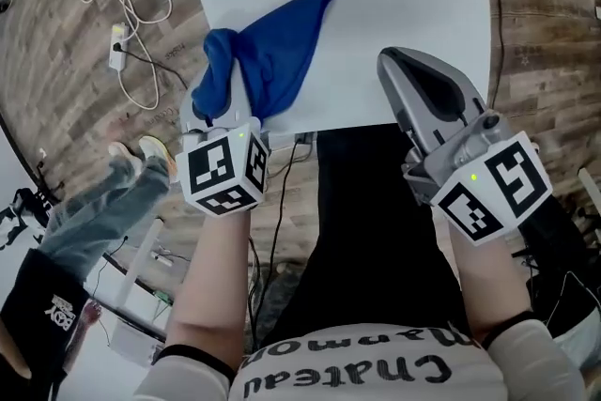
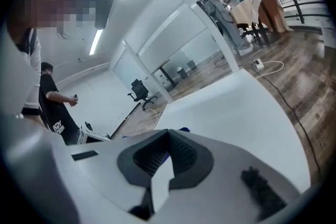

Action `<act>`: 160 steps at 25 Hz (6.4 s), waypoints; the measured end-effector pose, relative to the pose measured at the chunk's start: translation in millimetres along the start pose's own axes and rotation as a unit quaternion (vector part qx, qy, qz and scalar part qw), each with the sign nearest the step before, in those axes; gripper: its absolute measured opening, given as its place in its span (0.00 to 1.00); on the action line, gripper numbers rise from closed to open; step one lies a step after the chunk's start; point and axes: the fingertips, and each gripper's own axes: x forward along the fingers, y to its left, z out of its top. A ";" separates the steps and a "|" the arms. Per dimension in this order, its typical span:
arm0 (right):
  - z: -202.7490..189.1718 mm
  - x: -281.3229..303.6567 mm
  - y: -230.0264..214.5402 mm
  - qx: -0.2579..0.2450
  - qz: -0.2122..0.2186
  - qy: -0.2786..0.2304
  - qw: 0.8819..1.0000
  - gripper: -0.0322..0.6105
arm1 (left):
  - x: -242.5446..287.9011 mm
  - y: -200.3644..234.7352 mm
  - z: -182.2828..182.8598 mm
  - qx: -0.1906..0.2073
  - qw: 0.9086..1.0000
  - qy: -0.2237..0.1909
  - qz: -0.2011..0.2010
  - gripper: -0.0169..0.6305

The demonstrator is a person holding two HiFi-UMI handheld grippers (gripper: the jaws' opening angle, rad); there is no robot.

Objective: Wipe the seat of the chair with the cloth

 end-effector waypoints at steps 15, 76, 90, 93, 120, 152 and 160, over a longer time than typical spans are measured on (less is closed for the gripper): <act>-12.3 -36.9 -26.3 0.040 -0.064 -0.049 0.996 0.07 | 20.1 -107.3 19.7 0.070 0.988 -0.028 -0.132 0.17; -19.4 -35.6 -17.0 0.027 -0.016 -0.011 0.999 0.07 | -15.8 -82.3 -27.8 -0.013 0.998 -0.030 -0.054 0.17; 6.8 -152.1 -117.8 0.092 -0.135 -0.112 0.980 0.07 | 12.3 -265.8 17.6 0.113 0.970 -0.023 -0.212 0.17; 9.2 -178.1 -131.8 0.101 -0.157 -0.130 0.974 0.07 | 12.7 -305.7 23.0 0.159 0.955 -0.028 -0.248 0.17; 206.9 -294.7 -20.4 0.006 -0.257 -0.246 0.935 0.07 | -167.6 -386.8 269.6 0.110 0.846 -0.076 -0.516 0.17; 416.6 -284.8 371.0 -0.337 -0.025 -0.272 0.901 0.07 | -534.6 -58.8 490.8 -0.043 0.835 -0.449 -0.315 0.17; 395.3 -336.5 350.2 -0.357 -0.034 -0.248 0.900 0.07 | -557.9 -127.3 471.8 -0.020 0.838 -0.452 -0.305 0.17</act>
